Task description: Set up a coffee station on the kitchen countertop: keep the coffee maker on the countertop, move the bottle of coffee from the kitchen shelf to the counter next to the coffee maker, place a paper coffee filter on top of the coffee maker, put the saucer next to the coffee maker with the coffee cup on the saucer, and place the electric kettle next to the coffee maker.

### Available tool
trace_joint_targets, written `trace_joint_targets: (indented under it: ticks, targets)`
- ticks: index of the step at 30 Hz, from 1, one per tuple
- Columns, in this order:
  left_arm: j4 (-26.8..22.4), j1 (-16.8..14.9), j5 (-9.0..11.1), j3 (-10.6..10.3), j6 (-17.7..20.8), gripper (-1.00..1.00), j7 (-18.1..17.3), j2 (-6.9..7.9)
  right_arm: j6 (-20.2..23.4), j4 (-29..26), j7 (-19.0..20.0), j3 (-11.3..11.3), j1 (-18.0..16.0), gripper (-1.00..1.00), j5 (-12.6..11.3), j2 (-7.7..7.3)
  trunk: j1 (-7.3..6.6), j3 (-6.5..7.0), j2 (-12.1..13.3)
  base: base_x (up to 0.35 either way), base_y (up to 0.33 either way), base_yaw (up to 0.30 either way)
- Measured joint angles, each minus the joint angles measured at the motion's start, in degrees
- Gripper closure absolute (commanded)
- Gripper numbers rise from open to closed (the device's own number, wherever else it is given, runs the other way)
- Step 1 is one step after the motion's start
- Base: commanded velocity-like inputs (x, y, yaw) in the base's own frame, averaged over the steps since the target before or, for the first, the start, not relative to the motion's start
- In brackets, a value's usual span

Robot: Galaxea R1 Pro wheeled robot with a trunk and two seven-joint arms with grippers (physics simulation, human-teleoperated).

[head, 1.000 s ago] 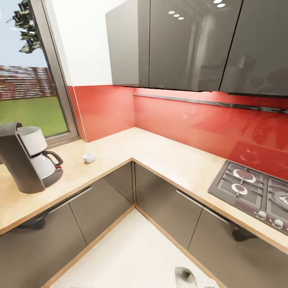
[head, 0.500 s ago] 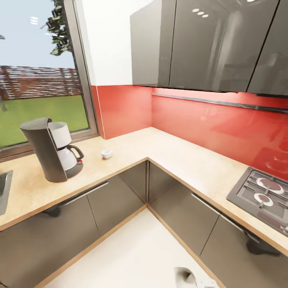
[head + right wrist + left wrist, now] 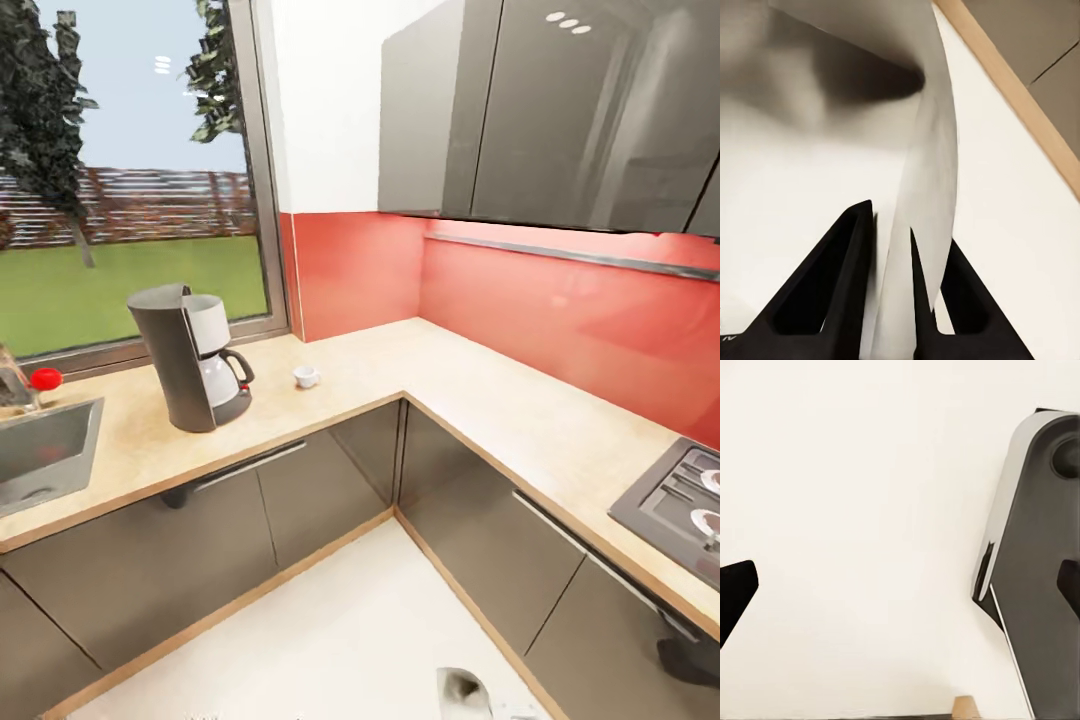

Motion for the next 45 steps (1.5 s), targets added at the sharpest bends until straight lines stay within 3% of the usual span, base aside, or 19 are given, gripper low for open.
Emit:
trace_joint_targets:
  ticks: [21,45]
  targets:
    - [0.0,0.0,0.03,0.04,0.01,-1.0,0.04,0.03,0.0,-0.01,0.0,0.0,0.0,1.0,-0.05,0.07,0.0,-0.46,0.0,0.0,0.0,0.277]
    - [0.16,0.01,0.03,-0.04,-0.23,-1.0,-0.02,-0.01,0.0,0.02,0.0,0.0,0.0,1.0,-0.05,0.01,0.0,0.61,0.0,0.0,0.0,0.251]
